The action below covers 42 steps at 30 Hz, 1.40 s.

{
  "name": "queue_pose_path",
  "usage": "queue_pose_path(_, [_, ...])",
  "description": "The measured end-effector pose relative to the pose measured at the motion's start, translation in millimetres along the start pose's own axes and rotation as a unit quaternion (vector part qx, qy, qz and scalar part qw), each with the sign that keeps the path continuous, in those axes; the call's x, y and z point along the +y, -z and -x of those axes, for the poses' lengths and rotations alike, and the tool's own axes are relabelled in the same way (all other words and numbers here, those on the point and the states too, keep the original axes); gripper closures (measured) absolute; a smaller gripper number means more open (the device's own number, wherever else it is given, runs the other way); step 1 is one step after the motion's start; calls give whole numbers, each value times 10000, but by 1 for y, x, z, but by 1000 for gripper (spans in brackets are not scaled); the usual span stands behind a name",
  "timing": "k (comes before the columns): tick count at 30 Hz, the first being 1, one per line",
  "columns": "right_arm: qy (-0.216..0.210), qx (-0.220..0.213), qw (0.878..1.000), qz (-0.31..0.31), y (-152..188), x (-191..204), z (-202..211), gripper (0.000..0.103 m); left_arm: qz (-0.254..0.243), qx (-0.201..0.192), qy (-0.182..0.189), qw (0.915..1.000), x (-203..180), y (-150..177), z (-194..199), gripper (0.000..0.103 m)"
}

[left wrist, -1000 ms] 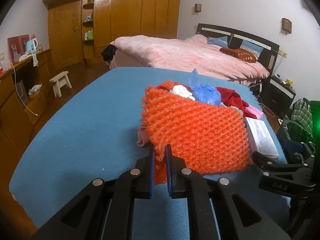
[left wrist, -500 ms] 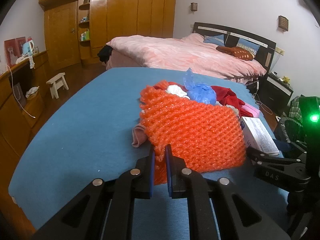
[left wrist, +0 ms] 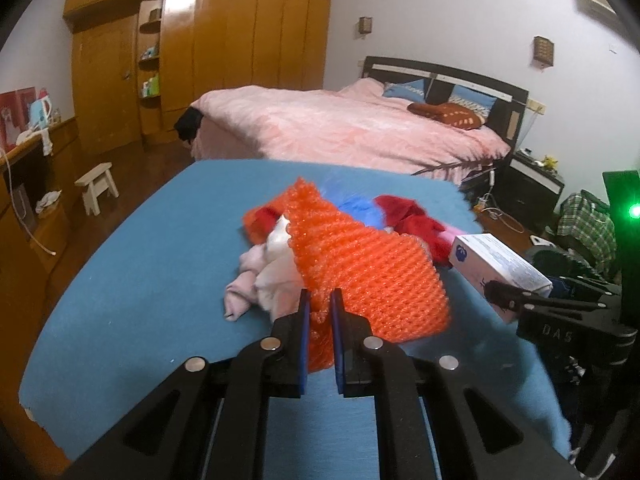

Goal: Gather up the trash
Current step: 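Carry both tools over the bin and open them, dropping mesh and box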

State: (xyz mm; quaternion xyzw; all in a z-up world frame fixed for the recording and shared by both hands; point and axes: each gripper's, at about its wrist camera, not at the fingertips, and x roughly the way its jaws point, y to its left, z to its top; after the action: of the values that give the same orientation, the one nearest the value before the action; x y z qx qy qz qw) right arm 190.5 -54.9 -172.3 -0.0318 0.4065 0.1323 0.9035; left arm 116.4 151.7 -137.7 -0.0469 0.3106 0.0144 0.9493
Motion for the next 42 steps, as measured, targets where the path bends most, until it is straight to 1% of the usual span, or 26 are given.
queue_pose_path(4, [-8,-207,9997,-99,-5,-12,22,47,-65,-108,195,9997,-18,-10,9,93])
queue_pose_path(9, [110,-448,9985,-287,-3,-40,52,47,-225,-263,510,9981,-50,-24,19,93])
queue_pose_path(14, [417,-625,9961,-469,0,-76,78,47,-442,-326,818,9951,-85,-32,19,93])
queue_pose_path(15, [552,-662,9949,-527,3,-88,85,47,-502,-322,896,9942,-96,-33,18,93])
queue_pose_path(20, [1028,-646,9898,-745,21,-132,98,47,-783,-236,1217,9892,-138,-30,10,93])
queue_pose_path(24, [1382,-554,9837,-1005,40,-168,102,47,-1041,-131,1484,9834,-174,-26,2,93])
queue_pose_path(27, [1538,-487,9802,-1153,52,-186,101,47,-1244,-30,1657,9783,-204,-20,-6,93])
queue_pose_path(30, [1648,-406,9766,-1317,65,-204,99,47,-1374,99,1799,9740,-226,-15,-15,93])
queue_pose_path(34, [1749,-327,9739,-1409,74,-219,95,46,-1427,272,1948,9700,-243,-9,-23,90])
queue_pose_path(35, [1773,-304,9735,-1412,76,-220,94,46,-1413,312,1971,9697,-245,-9,-25,85])
queue_pose_path(36, [1822,-279,9726,-1416,79,-224,93,43,-1399,343,1982,9695,-246,-8,-27,82])
queue_pose_path(37, [1832,-264,9724,-1423,80,-224,92,39,-1389,360,1984,9696,-245,-8,-29,74])
queue_pose_path(38, [1855,-266,9717,-1435,82,-226,92,32,-1376,359,1960,9702,-244,-8,-30,66])
queue_pose_path(39, [1878,-272,9712,-1440,81,-226,92,29,-1368,338,1916,9713,-242,-8,-30,63])
queue_pose_path(40, [1900,-279,9708,-1436,83,-226,92,28,-1368,324,1879,9721,-240,-8,-30,57])
queue_pose_path(41, [1898,-282,9709,-1432,84,-226,92,23,-1363,302,1820,9733,-236,-8,-31,51])
queue_pose_path(42, [1885,-296,9711,-1434,83,-225,92,18,-1350,282,1776,9744,-232,-9,-30,48])
